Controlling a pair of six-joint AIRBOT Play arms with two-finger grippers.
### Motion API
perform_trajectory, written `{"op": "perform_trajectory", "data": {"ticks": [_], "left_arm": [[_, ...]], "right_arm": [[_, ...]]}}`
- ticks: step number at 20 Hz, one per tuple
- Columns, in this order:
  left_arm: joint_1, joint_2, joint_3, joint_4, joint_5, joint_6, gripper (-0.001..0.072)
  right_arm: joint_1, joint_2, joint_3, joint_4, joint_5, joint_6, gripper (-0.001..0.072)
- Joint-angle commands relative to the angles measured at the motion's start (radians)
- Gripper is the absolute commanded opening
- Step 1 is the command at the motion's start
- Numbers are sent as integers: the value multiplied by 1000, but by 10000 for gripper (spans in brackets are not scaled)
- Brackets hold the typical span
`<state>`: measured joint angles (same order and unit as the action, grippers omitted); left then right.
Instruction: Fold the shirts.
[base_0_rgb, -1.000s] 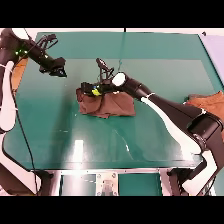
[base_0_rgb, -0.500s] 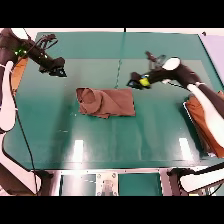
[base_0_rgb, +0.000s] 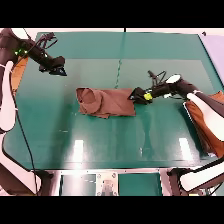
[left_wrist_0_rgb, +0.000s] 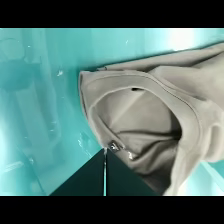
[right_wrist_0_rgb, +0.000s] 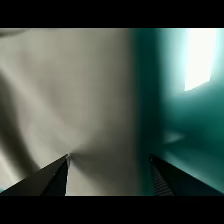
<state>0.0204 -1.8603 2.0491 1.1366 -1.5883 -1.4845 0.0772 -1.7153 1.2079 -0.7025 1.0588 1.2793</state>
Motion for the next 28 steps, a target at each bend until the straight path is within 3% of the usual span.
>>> {"op": "perform_trajectory", "data": {"ticks": [1,2,3,4,5,11,15,22,28], "left_arm": [[0,1,0,13,15,-8,26],[0,1,0,13,11,-7,26],[0,1,0,13,8,-7,26],[0,1,1,13,8,-8,26],[0,1,1,13,8,-7,26],[0,1,1,13,0,-7,26],[0,1,1,12,-3,-7,26],[0,1,0,12,-29,0,26],[0,1,1,11,-29,0,26]], "right_arm": [[97,-50,6,130,-50,-69,554],[116,-51,14,142,-66,-69,550],[127,-51,30,161,-72,-67,451],[129,-51,50,182,-69,-65,122],[128,-51,79,200,-57,-59,25],[-27,63,377,170,95,35,19],[-307,183,562,48,188,218,19],[-864,288,536,19,251,444,19],[-1181,504,259,-355,266,638,19]]}}
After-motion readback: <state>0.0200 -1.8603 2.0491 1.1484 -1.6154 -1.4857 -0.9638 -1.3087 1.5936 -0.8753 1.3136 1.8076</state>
